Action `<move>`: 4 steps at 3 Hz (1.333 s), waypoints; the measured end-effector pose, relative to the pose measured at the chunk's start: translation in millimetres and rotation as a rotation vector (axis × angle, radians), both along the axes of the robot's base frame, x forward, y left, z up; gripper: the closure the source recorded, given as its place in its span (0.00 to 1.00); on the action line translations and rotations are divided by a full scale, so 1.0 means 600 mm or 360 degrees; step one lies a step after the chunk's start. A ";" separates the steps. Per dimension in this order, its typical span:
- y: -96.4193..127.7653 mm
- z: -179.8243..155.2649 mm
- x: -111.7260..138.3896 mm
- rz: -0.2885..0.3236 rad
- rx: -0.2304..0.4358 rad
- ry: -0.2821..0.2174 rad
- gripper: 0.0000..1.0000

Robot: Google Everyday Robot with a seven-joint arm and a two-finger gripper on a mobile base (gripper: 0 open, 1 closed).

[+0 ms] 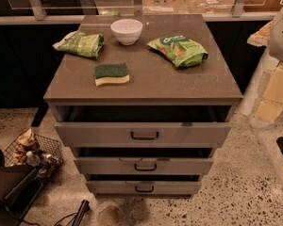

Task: Open bottom drawer

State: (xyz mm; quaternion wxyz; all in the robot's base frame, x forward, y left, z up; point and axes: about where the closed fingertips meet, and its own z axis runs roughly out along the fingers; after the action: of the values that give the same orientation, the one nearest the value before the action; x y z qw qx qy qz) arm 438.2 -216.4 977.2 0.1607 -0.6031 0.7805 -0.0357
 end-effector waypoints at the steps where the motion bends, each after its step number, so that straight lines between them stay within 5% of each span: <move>1: 0.000 0.000 0.000 0.0000 0.0000 0.0000 0.00; 3: -0.028 -0.109 -0.017 -0.0041 -0.0004 -0.0001 0.00; 4: -0.046 -0.191 -0.063 -0.0048 -0.0002 -0.0052 0.00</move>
Offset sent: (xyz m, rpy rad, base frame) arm 0.0034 -0.0196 -0.0778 0.0246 0.0478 -0.0090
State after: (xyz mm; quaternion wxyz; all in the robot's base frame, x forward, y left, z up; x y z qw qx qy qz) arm 400.5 -244.3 862.8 0.1725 -0.5907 0.7867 -0.0485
